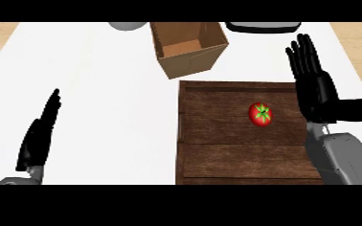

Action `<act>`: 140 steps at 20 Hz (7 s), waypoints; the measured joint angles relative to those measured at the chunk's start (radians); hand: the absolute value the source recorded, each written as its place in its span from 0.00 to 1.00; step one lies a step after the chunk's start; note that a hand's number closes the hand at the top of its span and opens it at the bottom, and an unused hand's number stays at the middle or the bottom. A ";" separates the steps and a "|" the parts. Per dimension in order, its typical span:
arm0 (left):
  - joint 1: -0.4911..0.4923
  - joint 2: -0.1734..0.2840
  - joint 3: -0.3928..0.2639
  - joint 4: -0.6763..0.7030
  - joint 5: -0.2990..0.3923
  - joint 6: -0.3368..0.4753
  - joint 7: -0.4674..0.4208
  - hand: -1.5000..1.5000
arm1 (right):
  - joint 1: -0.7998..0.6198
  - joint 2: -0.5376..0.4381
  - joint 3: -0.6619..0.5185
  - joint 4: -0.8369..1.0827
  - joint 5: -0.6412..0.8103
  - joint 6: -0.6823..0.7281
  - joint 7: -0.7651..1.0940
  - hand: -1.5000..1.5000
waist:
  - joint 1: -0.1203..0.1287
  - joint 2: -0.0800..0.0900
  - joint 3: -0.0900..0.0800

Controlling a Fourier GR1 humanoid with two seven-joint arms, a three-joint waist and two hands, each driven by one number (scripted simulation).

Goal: Pick the tomato from the tray and place it in the cardboard box

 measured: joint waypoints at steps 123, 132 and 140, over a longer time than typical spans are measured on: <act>-0.102 -0.296 0.101 -0.214 -0.284 -0.286 0.185 0.50 | -0.670 -0.226 -0.081 0.702 1.063 0.521 -0.689 1.00 | 0.161 0.039 0.023; -0.106 -0.301 0.101 -0.203 -0.291 -0.281 0.196 0.50 | -0.825 -0.197 -0.100 0.834 0.892 0.579 -0.739 1.00 | 0.150 0.025 0.020; -0.107 -0.297 0.117 -0.186 -0.289 -0.276 0.195 0.50 | -0.968 -0.139 -0.044 0.938 0.841 0.608 -0.722 1.00 | 0.124 0.013 0.017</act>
